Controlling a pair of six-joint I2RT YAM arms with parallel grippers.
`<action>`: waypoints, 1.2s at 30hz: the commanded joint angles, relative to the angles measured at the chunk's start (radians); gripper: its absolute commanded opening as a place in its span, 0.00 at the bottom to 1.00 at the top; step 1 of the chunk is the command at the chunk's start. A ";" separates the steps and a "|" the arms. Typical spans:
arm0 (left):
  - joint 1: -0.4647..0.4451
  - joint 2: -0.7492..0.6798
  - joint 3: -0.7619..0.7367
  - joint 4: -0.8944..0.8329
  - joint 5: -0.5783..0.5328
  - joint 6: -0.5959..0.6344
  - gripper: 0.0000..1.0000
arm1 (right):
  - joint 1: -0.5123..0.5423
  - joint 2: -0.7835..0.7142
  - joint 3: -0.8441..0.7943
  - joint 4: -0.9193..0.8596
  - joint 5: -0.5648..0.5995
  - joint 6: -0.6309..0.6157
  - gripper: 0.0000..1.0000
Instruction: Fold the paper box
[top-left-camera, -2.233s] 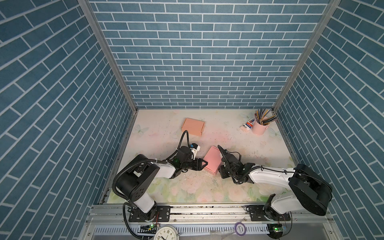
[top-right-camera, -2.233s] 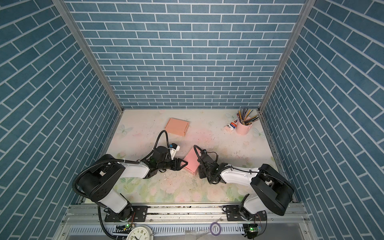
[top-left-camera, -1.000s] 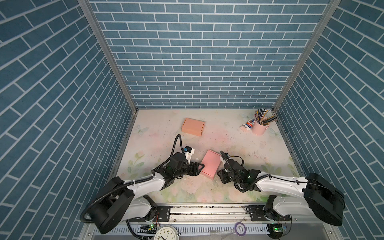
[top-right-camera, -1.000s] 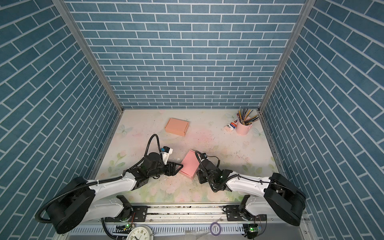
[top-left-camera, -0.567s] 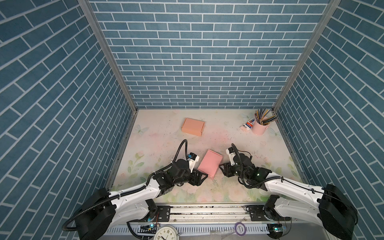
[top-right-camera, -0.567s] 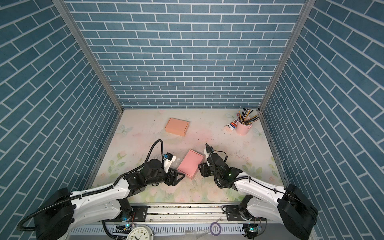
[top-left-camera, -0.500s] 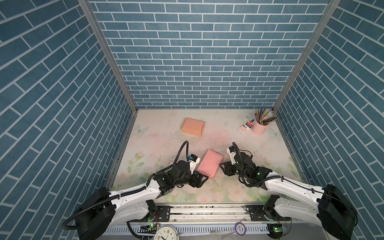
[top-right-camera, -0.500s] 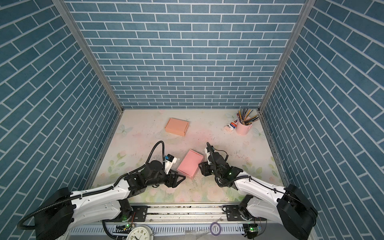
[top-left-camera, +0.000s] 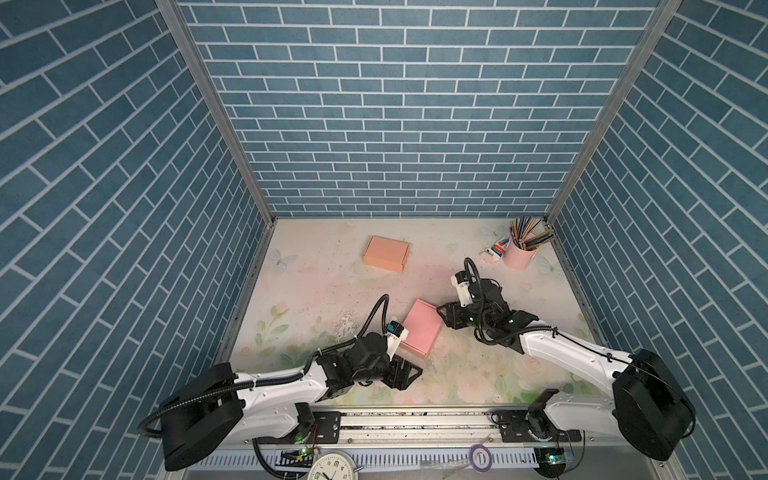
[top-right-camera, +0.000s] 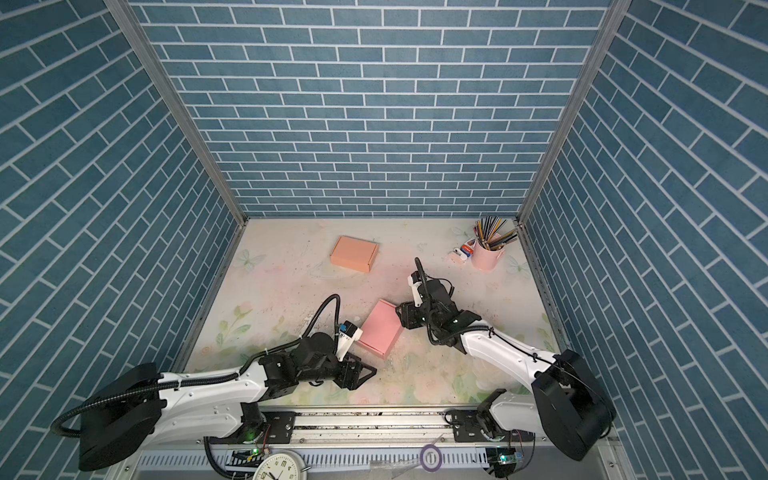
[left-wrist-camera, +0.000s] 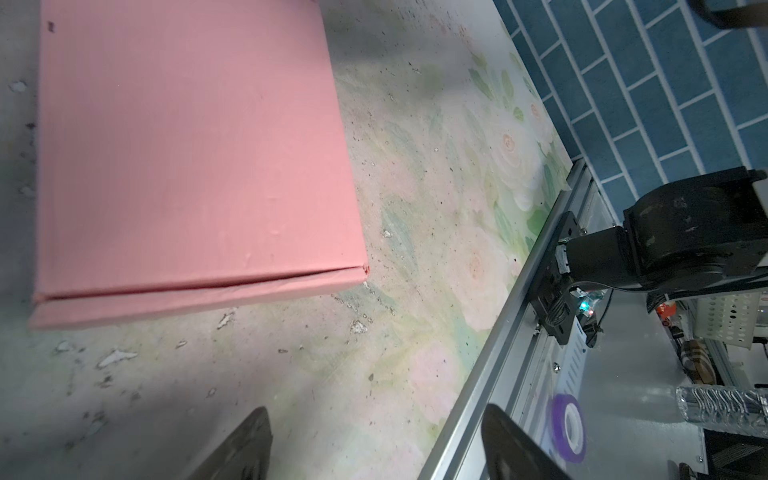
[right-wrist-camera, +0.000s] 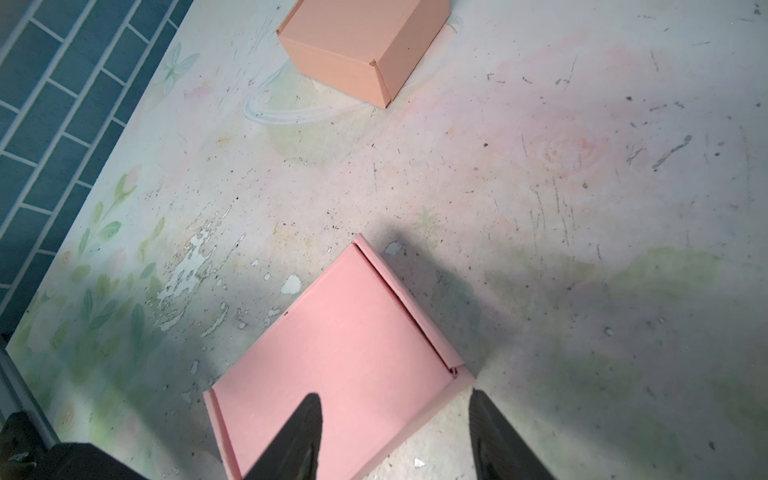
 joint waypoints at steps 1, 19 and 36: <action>-0.011 0.011 -0.006 0.048 -0.015 -0.017 0.80 | -0.014 0.025 0.041 -0.019 -0.032 -0.056 0.58; -0.022 0.025 -0.004 0.049 -0.032 -0.018 0.81 | -0.066 0.169 0.131 -0.008 -0.116 -0.102 0.64; -0.003 0.046 -0.008 0.055 -0.067 -0.033 0.81 | -0.091 0.279 0.160 0.017 -0.177 -0.111 0.64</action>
